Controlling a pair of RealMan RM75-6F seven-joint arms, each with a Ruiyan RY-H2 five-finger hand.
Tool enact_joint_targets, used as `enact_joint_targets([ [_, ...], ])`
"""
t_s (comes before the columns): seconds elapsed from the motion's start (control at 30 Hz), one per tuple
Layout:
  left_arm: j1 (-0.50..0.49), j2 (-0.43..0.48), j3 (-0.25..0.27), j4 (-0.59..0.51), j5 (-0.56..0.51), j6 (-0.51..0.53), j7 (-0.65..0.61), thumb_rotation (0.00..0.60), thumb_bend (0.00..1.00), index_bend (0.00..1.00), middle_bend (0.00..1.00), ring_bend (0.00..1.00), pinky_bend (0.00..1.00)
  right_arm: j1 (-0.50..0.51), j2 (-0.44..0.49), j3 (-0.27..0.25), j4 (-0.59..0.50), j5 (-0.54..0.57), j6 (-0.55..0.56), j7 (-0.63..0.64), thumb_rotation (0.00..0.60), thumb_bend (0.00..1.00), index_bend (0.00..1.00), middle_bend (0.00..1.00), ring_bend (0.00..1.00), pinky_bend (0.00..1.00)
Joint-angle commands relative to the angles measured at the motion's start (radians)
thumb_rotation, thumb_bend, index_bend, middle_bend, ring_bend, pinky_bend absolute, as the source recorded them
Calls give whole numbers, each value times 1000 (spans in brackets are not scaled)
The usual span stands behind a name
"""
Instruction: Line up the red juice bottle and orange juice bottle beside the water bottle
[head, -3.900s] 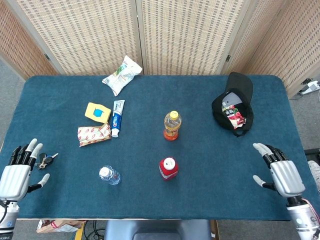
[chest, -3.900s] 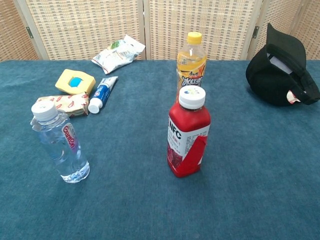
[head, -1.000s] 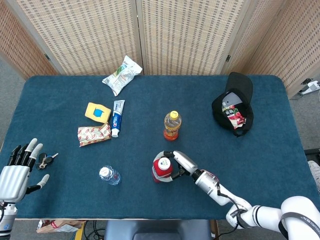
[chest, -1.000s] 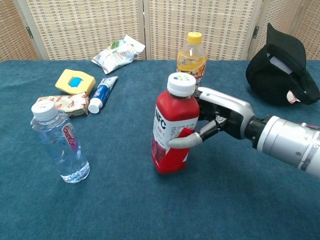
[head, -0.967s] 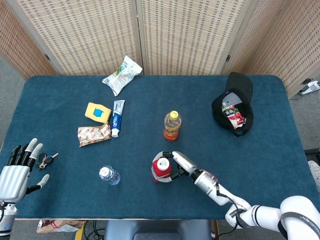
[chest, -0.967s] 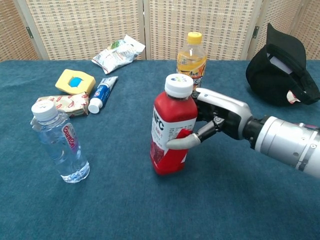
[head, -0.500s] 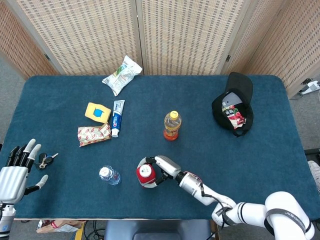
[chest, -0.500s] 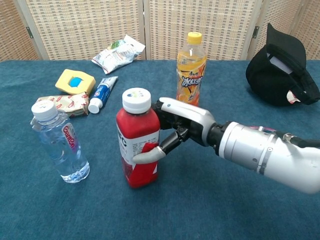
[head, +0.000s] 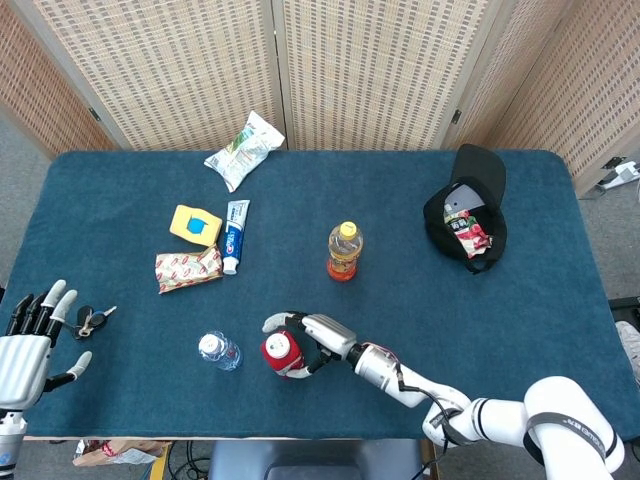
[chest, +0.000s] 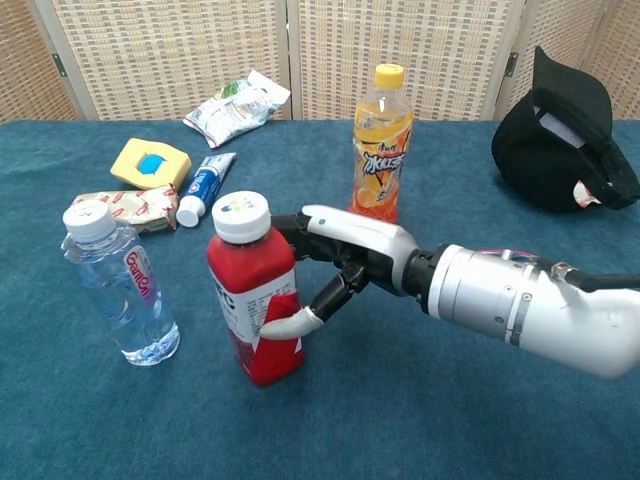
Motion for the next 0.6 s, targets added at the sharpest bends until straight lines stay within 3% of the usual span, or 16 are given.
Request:
enact_joint_targets([
  [0.03, -2, 0, 0, -2, 2, -1, 1, 600, 219, 0, 0, 0, 0, -4, 18, -3, -12, -4, 21, -6, 600, 167, 119, 92, 31, 88],
  [0.23, -7, 3, -3, -12, 7, -5, 10, 600, 219, 0, 0, 0, 0, -35, 109, -16, -89, -21, 92, -38, 600, 167, 110, 85, 25, 82],
  [0.6, -20, 5, -5, -35, 16, -16, 31, 600, 219, 0, 0, 0, 0, -167, 409, -63, -331, 0, 233, -211, 600, 167, 110, 136, 41, 82],
])
